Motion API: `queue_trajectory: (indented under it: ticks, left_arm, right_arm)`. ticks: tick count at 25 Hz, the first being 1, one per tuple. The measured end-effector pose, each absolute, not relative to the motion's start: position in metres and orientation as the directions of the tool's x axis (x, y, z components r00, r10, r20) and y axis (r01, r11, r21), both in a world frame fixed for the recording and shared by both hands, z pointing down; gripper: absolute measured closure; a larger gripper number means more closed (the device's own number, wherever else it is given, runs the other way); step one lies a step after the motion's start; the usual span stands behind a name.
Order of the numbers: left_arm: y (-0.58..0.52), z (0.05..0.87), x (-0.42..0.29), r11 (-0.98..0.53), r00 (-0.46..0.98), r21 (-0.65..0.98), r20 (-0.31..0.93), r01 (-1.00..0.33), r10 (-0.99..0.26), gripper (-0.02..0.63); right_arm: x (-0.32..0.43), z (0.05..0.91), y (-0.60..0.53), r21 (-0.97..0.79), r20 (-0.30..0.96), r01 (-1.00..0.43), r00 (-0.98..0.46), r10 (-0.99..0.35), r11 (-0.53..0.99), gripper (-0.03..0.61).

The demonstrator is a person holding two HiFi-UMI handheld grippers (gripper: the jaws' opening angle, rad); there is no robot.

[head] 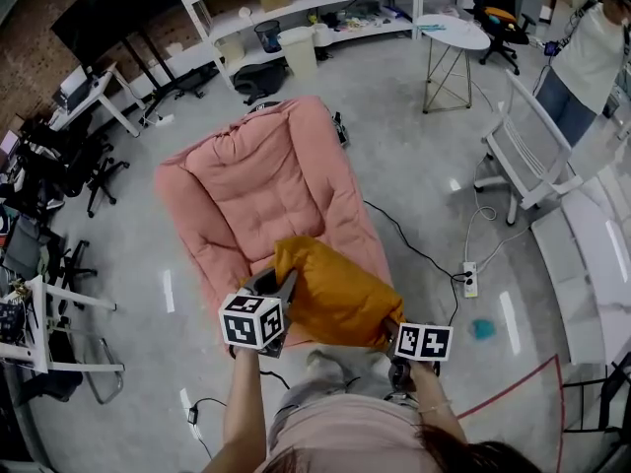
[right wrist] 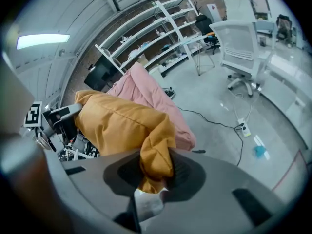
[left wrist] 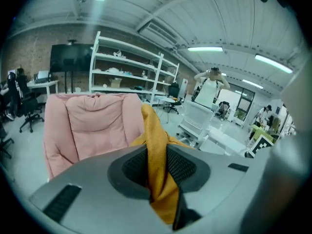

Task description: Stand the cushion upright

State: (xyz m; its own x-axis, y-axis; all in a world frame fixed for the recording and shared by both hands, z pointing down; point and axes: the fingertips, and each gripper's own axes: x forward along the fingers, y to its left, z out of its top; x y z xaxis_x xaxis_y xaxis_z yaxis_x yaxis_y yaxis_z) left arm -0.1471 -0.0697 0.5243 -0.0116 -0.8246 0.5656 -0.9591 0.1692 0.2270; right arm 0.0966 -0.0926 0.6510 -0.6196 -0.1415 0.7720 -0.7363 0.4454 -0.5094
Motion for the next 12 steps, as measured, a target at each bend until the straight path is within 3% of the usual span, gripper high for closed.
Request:
queue_trajectory:
  ticks: [12]
  left_arm:
    - [-0.019, 0.513, -0.213, 0.076, 0.108, 0.347, 0.482, -0.935, -0.870, 0.522]
  right_arm:
    - [0.039, 0.611, -0.064, -0.383, 0.790, -0.817, -0.532, -0.306, 0.431, 0.483]
